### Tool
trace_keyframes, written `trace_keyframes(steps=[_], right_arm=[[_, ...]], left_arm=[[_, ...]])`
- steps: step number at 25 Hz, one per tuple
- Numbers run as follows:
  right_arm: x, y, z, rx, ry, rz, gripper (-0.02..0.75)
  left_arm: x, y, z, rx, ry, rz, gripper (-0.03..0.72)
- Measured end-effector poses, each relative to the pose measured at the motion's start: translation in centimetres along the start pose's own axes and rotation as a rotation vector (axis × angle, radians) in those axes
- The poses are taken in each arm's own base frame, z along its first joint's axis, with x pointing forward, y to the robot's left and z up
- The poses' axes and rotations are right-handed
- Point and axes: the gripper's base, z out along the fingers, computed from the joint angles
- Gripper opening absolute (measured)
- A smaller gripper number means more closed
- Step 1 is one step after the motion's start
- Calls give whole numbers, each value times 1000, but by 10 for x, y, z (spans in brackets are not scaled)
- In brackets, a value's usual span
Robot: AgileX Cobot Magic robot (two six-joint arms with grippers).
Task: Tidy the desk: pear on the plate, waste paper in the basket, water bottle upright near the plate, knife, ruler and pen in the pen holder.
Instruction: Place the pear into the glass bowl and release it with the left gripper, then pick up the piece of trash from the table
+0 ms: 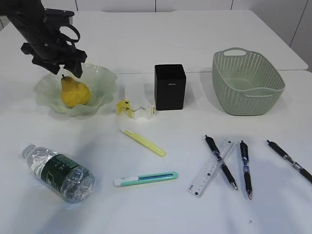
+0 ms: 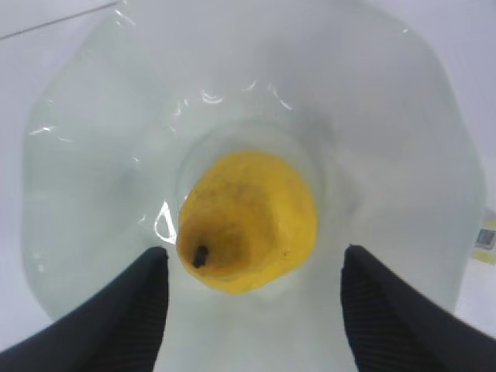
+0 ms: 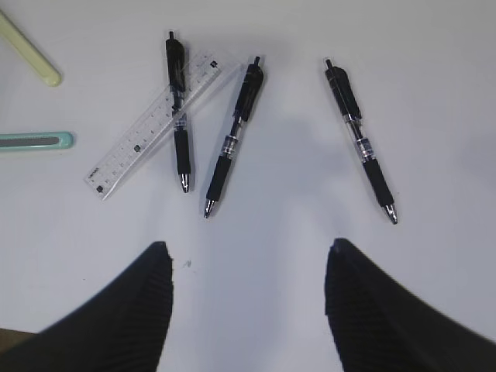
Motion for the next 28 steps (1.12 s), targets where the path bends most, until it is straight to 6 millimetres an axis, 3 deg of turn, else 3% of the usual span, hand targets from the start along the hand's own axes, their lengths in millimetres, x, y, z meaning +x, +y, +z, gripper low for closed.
trace_keyframes(steps=[7, 18, 23, 28], right_arm=[[0, 0, 0, 0, 0, 0, 461], [0, 0, 0, 0, 1, -32, 461], [0, 1, 0, -5, 3, -38, 461], [-3, 11, 4, -33, 21, -82, 461]], left_arm=[[-6, 0, -43, 0, -33, 1, 497], [1, -1, -102, -1, -12, 1, 497], [28, 2, -107, -9, 50, 0, 496], [67, 1, -96, 4, 150, -12, 496]])
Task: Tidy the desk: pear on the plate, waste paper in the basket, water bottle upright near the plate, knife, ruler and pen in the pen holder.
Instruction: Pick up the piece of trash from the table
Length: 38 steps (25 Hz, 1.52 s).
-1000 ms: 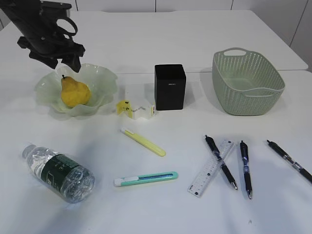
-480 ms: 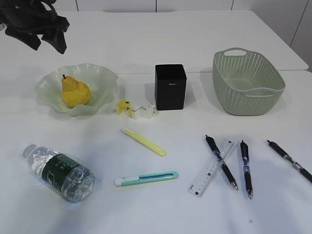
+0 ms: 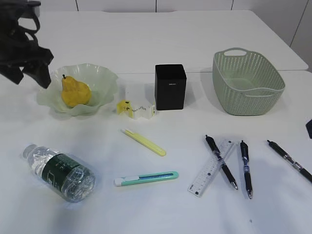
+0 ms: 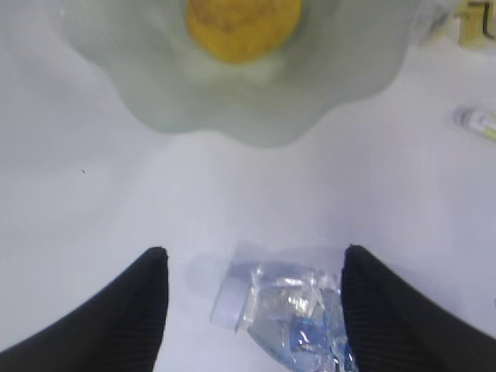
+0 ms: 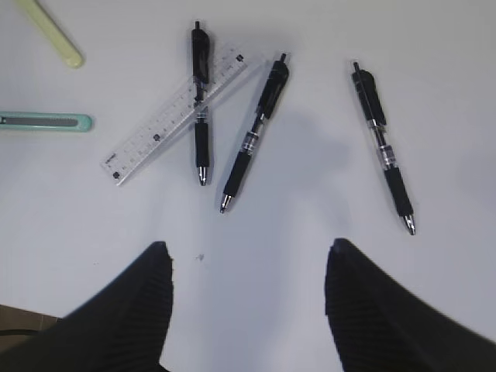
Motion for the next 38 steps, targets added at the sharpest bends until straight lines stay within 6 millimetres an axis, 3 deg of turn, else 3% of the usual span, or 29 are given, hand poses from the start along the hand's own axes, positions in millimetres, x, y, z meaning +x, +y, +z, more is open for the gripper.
trace_keyframes(steps=[5, 11, 18, 25, 30, 35, 38], right_arm=[[-23, 14, 6, -33, 10, -63, 461], [-68, 36, 19, -77, 50, -147, 461], [-132, 77, 57, -108, 113, -294, 460], [-179, 95, 91, -126, 98, -343, 459], [-192, 109, 119, -147, 110, -379, 459], [-190, 118, 151, -162, 154, -425, 459], [-189, 120, 172, -189, 164, -482, 459]], left_arm=[[27, -1, -9, 16, -4, -12, 496], [49, -2, -30, 18, -31, -13, 496], [71, -4, -28, 86, -15, -83, 496], [74, -2, -39, 96, -37, -97, 496], [85, -2, -38, 95, -23, -100, 496], [109, -3, -28, 99, 23, -111, 496], [116, -3, -33, 99, 12, -110, 496]])
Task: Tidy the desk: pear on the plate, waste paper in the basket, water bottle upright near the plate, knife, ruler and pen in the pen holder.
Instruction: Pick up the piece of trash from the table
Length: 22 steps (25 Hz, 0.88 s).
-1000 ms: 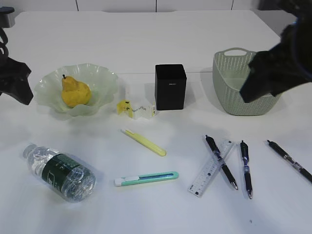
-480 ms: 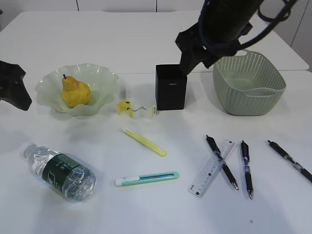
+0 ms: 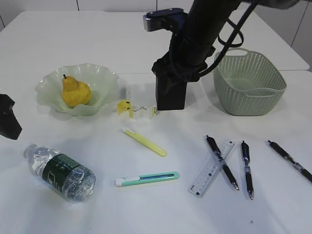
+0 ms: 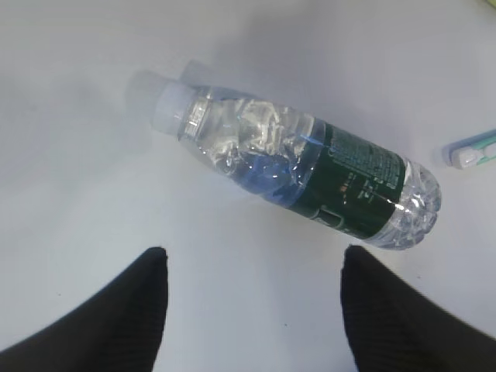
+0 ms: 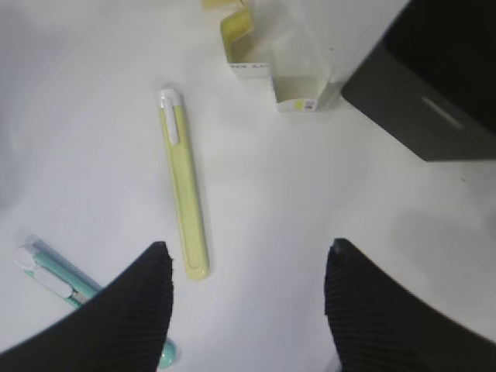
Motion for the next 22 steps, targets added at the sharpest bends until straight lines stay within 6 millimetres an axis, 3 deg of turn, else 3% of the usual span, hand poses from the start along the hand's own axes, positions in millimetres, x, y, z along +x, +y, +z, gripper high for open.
trace_keyframes(steps=[9, 22], right_arm=[[-2, -3, 54, -79, -10, -274, 459], [-25, -2, 52, 12, -262, -709, 451]], left_arm=[[3, -1, -12, 3, -47, 5, 496], [-5, -1, -13, 3, -132, 5, 492]])
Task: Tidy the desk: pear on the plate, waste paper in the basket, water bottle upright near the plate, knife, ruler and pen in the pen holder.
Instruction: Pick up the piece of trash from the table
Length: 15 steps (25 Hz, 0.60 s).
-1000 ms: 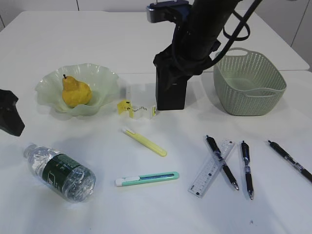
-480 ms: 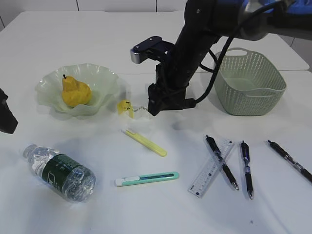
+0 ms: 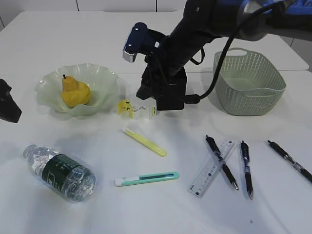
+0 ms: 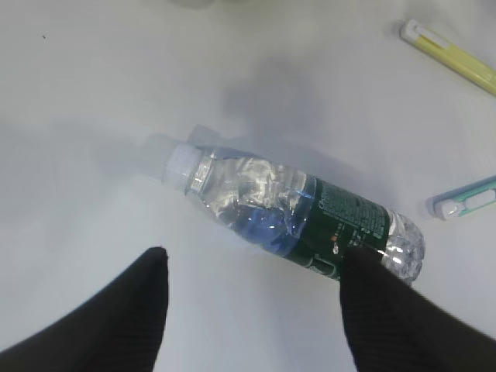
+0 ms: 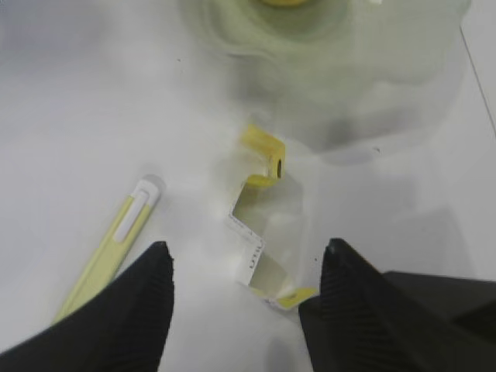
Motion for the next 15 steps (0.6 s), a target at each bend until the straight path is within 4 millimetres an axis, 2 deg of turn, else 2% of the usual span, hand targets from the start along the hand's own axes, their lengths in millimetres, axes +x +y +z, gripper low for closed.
trace_keyframes(steps=[6, 15], right_arm=[[-7, 4, 4, -11, -35, -59, 434], [-1, -3, 36, -20, -28, -61, 431]], left_arm=[[-2, 0, 0, 0, -23, 0, 491], [-3, 0, 0, 0, -35, 2, 484]])
